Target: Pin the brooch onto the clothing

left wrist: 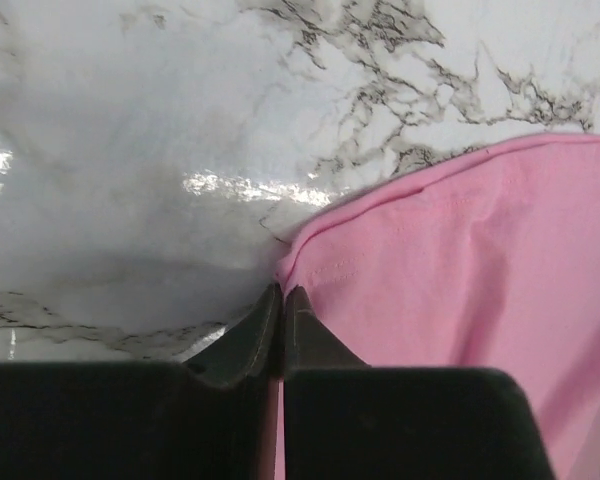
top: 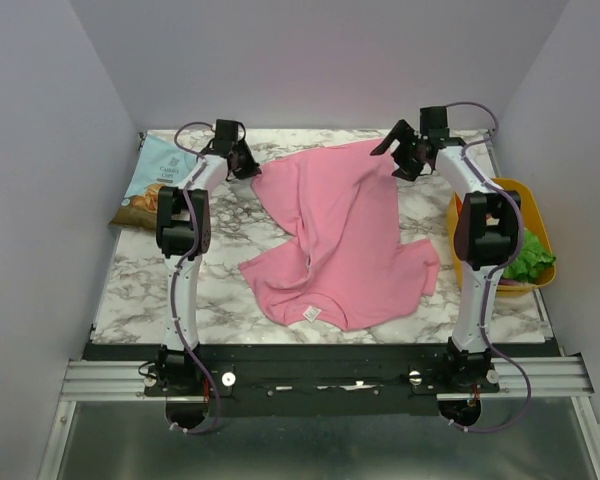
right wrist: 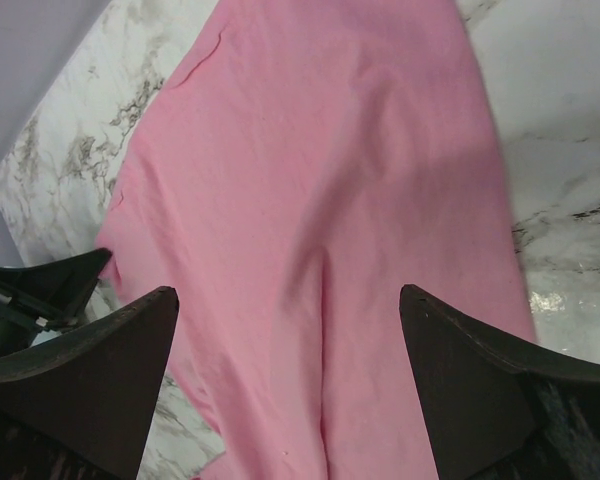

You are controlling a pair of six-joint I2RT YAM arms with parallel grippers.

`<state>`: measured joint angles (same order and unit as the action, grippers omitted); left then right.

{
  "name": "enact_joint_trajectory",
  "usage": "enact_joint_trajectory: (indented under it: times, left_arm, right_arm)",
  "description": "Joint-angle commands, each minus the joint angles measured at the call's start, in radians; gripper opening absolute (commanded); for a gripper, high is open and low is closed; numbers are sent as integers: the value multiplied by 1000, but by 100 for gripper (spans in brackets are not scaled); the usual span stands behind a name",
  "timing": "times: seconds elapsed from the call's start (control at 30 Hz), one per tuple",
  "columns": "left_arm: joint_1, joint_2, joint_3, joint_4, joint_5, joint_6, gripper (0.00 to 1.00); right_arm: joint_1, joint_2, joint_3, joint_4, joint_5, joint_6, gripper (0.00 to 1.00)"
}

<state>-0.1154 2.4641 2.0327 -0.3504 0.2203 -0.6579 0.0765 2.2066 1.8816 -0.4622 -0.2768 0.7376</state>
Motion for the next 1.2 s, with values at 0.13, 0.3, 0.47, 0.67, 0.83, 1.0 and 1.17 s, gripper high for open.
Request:
enact_joint_trajectory:
  times: [0.13, 0.3, 0.47, 0.67, 0.83, 1.0, 1.17]
  left_arm:
    - [-75, -132, -72, -36, -27, 135, 0]
    - [-202, -346, -185, 16, -13, 222, 0]
    - [-349, -602, -457, 108, -27, 288, 0]
    - [-429, -899, -839, 163, -27, 253, 0]
    - [-440, -1142, -1130, 145, -84, 199, 0]
    - [-440, -1281, -1232, 64, -145, 188, 0]
    - [-435, -1311, -1241, -12, -316, 170, 0]
  right_arm:
    - [-6, -67, -47, -26, -12, -75, 100]
    - [-6, -137, -101, -24, 16, -98, 100]
    - [-4, -246, -193, -12, 27, -124, 100]
    - [-4, -356, -347, 17, 56, -153, 100]
    - [-6, -381, -441, 22, 73, -159, 100]
    - [-4, -383, -496, 23, 96, -162, 100]
    - [-6, -400, -524, -13, 154, -184, 97]
